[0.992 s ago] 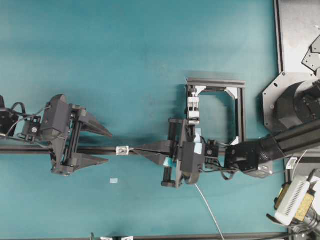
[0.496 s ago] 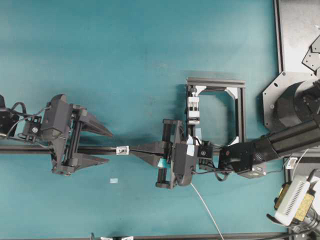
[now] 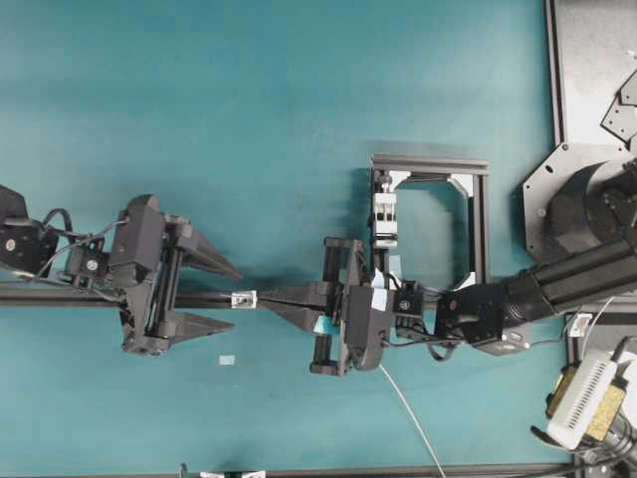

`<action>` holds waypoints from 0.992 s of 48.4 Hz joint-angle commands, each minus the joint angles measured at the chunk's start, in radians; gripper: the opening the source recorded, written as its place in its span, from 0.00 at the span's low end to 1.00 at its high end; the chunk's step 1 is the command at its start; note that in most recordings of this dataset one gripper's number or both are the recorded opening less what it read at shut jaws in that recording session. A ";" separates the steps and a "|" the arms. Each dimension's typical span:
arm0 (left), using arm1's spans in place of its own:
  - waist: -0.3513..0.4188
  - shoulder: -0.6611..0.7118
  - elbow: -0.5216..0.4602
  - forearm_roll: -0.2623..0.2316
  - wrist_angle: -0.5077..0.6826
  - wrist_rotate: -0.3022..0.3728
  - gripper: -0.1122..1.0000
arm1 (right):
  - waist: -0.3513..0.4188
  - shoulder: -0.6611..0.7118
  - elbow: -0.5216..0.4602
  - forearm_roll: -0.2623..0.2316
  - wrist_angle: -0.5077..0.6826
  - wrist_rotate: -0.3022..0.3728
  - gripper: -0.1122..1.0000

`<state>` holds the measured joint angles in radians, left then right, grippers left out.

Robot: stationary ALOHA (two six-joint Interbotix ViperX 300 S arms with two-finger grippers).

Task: Insert the wire into the hole on the right side and pull it with the left arm.
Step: 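Move the left gripper right and grasp the wire tip past the bracket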

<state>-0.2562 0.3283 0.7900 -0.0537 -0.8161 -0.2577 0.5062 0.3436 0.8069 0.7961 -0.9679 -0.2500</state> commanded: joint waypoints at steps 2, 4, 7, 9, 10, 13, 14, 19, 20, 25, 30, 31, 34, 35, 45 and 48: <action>-0.003 -0.038 -0.015 0.002 0.000 0.000 0.52 | -0.005 -0.014 -0.017 -0.003 -0.003 -0.002 0.05; -0.003 -0.038 -0.015 0.003 0.000 0.000 0.50 | -0.006 -0.014 -0.017 -0.003 -0.003 -0.002 0.05; -0.003 -0.038 -0.015 0.003 0.000 0.000 0.39 | -0.006 -0.014 -0.015 -0.003 -0.003 -0.002 0.05; -0.003 -0.038 -0.014 0.002 0.000 0.002 0.30 | -0.006 -0.014 -0.017 -0.003 -0.003 -0.002 0.05; -0.003 -0.038 -0.014 0.003 0.002 0.002 0.26 | -0.006 -0.014 -0.015 -0.003 -0.005 -0.002 0.05; -0.003 -0.038 -0.012 0.002 0.002 0.002 0.15 | -0.006 -0.014 -0.015 -0.003 -0.003 -0.002 0.05; -0.003 -0.040 -0.012 0.002 0.002 0.003 0.13 | -0.006 -0.015 -0.017 -0.003 -0.003 -0.002 0.05; -0.003 -0.044 -0.009 0.002 0.006 0.005 0.05 | -0.006 -0.014 -0.017 -0.003 -0.003 -0.002 0.05; -0.003 -0.048 -0.009 0.002 0.009 0.005 0.04 | -0.006 -0.014 -0.015 -0.003 -0.003 -0.002 0.05; -0.003 -0.060 -0.011 0.002 0.037 0.014 0.03 | -0.006 -0.014 -0.017 -0.003 -0.003 -0.002 0.05; -0.003 -0.063 -0.017 0.003 0.072 0.018 0.03 | -0.006 -0.014 -0.017 -0.003 -0.003 -0.002 0.05; -0.003 -0.061 -0.017 0.002 0.077 0.018 0.03 | -0.006 -0.014 -0.017 -0.003 -0.003 -0.002 0.05; -0.003 -0.061 -0.020 0.002 0.086 0.018 0.03 | -0.006 -0.014 -0.017 -0.003 -0.003 -0.002 0.05; -0.003 -0.061 -0.020 0.002 0.087 0.018 0.03 | -0.005 -0.014 -0.017 -0.003 -0.003 -0.002 0.05; -0.003 -0.061 -0.020 0.002 0.087 0.018 0.03 | -0.006 -0.014 -0.017 -0.003 0.025 0.003 0.05; -0.003 -0.063 -0.020 0.003 0.087 0.018 0.03 | -0.009 -0.015 -0.017 -0.003 0.048 0.003 0.05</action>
<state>-0.2485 0.2991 0.7839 -0.0568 -0.7256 -0.2408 0.5077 0.3421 0.8053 0.7961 -0.9434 -0.2454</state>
